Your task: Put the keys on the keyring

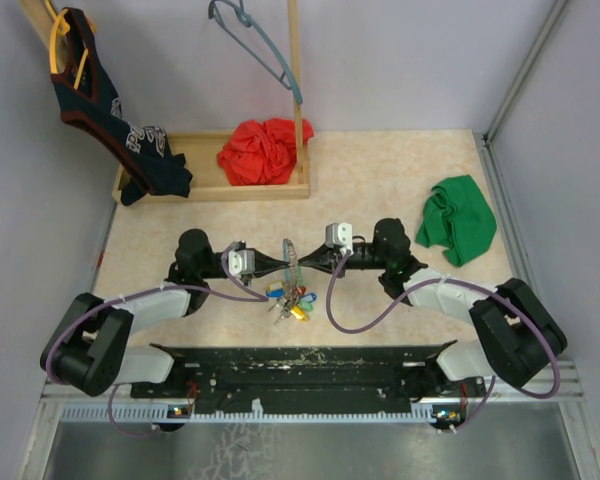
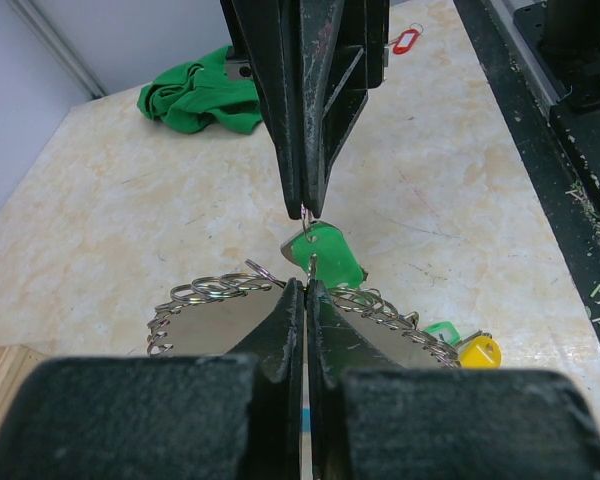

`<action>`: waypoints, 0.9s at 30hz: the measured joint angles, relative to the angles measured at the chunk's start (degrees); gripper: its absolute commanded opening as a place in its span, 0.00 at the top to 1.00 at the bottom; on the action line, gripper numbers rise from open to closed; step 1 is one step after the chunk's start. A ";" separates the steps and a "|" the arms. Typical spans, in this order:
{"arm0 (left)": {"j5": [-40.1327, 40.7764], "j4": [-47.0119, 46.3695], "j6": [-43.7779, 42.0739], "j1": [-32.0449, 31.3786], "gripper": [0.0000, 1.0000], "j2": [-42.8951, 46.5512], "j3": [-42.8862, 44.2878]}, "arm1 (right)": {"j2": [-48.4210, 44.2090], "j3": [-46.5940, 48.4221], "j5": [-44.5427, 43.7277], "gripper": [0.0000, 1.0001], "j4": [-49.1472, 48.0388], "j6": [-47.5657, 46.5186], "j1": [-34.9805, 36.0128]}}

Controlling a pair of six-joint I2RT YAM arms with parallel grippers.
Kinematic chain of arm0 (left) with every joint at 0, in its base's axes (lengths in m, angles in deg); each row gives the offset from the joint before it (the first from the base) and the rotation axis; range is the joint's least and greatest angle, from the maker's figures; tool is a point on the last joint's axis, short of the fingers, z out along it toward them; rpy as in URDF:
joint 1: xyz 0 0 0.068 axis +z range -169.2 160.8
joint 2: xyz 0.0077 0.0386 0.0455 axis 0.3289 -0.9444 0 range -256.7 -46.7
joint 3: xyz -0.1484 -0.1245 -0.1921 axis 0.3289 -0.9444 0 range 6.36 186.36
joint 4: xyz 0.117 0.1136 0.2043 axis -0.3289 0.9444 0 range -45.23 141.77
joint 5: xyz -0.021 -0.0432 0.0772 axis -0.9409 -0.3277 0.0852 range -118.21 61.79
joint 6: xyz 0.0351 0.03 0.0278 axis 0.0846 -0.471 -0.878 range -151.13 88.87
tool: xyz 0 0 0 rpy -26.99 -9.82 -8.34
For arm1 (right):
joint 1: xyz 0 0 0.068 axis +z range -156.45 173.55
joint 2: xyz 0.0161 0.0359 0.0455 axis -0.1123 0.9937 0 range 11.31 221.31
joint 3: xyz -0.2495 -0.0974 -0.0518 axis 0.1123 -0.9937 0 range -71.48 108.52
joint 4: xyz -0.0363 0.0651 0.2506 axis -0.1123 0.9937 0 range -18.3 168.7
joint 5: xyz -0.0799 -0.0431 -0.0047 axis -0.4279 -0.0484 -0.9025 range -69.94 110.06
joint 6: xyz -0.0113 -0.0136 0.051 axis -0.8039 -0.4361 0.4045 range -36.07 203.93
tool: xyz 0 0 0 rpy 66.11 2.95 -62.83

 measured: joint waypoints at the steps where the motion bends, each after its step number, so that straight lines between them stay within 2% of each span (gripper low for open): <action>1: 0.00 0.00 0.00 0.00 1.00 0.00 0.00 | -0.31 0.00 -0.04 1.00 0.02 -0.11 -0.02; 27: -0.48 0.00 0.02 0.07 1.00 0.00 0.00 | 0.92 0.00 0.04 1.00 -0.79 0.07 -0.02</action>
